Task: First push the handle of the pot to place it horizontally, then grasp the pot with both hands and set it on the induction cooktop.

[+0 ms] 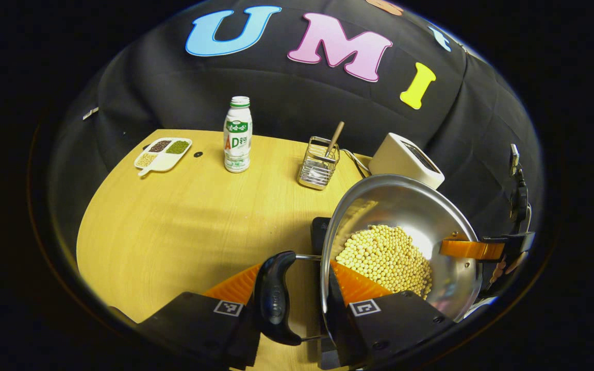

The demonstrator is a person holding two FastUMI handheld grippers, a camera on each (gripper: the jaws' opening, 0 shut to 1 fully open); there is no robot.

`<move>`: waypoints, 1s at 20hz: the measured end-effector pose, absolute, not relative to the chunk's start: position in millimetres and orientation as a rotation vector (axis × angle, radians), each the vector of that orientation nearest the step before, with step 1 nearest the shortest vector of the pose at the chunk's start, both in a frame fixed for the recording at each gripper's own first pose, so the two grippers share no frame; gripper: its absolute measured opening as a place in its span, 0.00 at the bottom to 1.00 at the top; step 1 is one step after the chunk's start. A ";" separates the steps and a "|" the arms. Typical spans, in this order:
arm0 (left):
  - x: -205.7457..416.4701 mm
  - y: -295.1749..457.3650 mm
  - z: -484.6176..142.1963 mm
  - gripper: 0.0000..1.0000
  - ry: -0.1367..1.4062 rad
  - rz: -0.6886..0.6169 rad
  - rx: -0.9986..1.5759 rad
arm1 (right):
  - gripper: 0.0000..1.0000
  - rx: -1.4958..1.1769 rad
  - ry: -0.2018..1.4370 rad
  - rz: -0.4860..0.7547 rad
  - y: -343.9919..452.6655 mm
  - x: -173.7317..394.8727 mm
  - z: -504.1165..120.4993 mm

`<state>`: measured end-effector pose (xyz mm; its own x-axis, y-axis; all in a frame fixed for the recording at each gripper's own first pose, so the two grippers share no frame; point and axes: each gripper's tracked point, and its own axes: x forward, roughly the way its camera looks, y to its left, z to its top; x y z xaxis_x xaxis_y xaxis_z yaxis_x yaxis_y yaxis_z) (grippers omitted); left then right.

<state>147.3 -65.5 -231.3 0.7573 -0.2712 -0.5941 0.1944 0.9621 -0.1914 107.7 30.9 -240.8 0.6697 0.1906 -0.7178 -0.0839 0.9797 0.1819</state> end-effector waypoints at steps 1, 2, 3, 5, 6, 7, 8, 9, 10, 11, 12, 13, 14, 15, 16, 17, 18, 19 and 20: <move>148.9 -71.1 -233.9 0.60 0.668 -0.258 -0.121 | 0.59 0.139 0.826 0.151 25.4 109.0 -243.2; 150.7 -77.4 -237.0 0.60 0.671 -0.260 -0.121 | 0.59 0.140 0.829 0.146 18.7 110.2 -245.3; 152.5 -83.3 -240.0 0.60 0.675 -0.262 -0.120 | 0.59 0.143 0.832 0.140 13.1 111.4 -247.7; 157.1 -93.6 -245.5 0.60 0.680 -0.266 -0.120 | 0.55 0.147 0.833 0.130 3.5 117.1 -252.6; 159.6 -98.0 -248.3 0.60 0.681 -0.267 -0.120 | 0.55 0.146 0.831 0.127 0.0 118.9 -255.2; 161.4 -100.5 -250.2 0.60 0.681 -0.267 -0.120 | 0.59 0.144 0.831 0.124 -3.2 121.6 -257.9; 163.8 -103.0 -253.4 0.60 0.681 -0.265 -0.121 | 0.59 0.145 0.832 0.123 -4.9 123.2 -260.8; 165.6 -104.3 -255.8 0.60 0.681 -0.263 -0.123 | 0.59 0.149 0.835 0.122 -5.9 125.0 -264.4; 167.7 -105.2 -257.9 0.60 0.680 -0.261 -0.121 | 0.55 0.150 0.838 0.122 -7.3 126.4 -267.5; 170.0 -106.1 -260.2 0.60 0.681 -0.260 -0.121 | 0.59 0.150 0.841 0.123 -7.8 127.5 -270.2; 171.1 -106.1 -263.3 0.60 0.679 -0.259 -0.119 | 0.59 0.149 0.843 0.125 -8.2 129.1 -272.6; 172.7 -106.5 -265.4 0.60 0.678 -0.258 -0.119 | 0.59 0.149 0.844 0.127 -8.3 131.1 -275.0; 172.8 -105.9 -268.5 0.60 0.676 -0.256 -0.120 | 0.59 0.148 0.844 0.129 -7.6 133.2 -277.9; 172.6 -105.2 -273.0 0.60 0.682 -0.252 -0.124 | 0.59 0.146 0.848 0.131 -7.8 133.6 -282.0; 169.0 -104.9 -273.7 0.60 0.684 -0.253 -0.131 | 0.59 0.143 0.858 0.137 -8.0 130.5 -286.6; 174.6 -105.7 -271.0 0.60 0.663 -0.251 -0.123 | 0.59 0.162 0.845 0.138 -7.0 134.1 -284.9; 172.8 -106.5 -274.5 0.60 0.666 -0.250 -0.111 | 0.59 0.168 0.847 0.145 -6.9 132.2 -285.8; 172.1 -106.6 -275.5 0.61 0.673 -0.250 -0.113 | 0.59 0.172 0.842 0.148 -6.8 135.3 -288.7; 171.9 -106.1 -274.9 0.61 0.672 -0.251 -0.121 | 0.59 0.174 0.838 0.150 -7.2 135.2 -287.7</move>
<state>171.9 -106.1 -274.9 0.7537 -0.2687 -0.5998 0.1907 0.9628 -0.1917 135.2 -7.2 -287.7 0.6600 0.2007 -0.7239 -0.0635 0.9751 0.2124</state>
